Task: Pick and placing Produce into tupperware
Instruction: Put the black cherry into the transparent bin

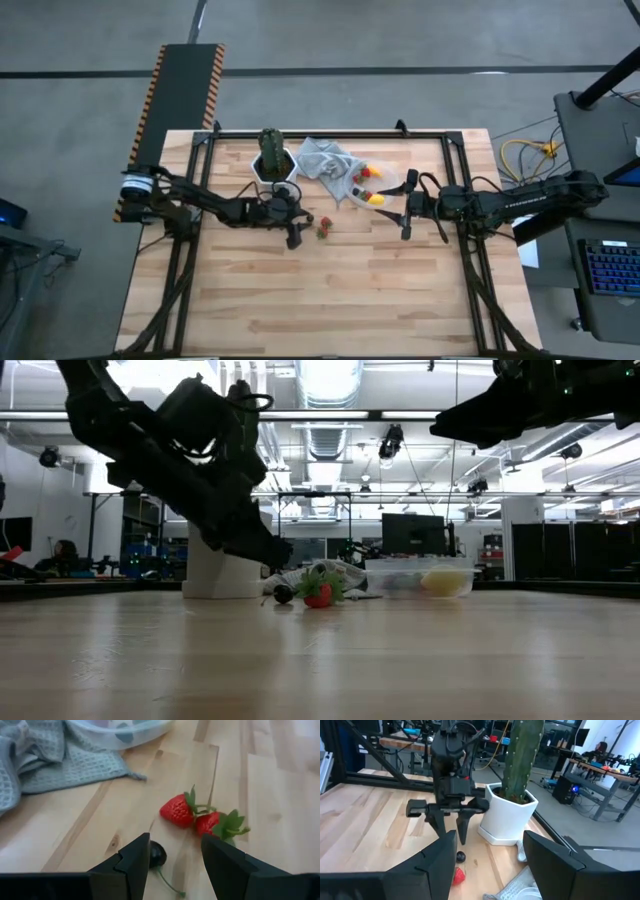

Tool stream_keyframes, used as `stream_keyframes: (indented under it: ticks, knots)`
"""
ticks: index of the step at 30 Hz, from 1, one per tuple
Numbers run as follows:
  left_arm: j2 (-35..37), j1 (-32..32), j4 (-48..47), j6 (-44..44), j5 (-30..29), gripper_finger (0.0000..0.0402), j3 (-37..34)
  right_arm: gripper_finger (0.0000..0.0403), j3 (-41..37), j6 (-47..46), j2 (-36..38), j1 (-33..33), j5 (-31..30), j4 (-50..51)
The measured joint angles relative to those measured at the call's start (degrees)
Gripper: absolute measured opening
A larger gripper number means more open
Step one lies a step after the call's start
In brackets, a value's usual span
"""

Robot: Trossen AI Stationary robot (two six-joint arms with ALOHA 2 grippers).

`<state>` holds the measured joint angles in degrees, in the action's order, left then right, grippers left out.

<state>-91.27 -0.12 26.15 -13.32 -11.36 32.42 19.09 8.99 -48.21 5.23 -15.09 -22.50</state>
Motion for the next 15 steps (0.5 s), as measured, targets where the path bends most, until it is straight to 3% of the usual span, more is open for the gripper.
stream_keyframes:
  ticks: [15]
  knots:
    - [-6.9, 0.0, -0.2, -0.4, -2.6, 0.0164, 1.8, 0.0221, 0.0, -1.1, 0.0, 0.0, 0.0, 1.5]
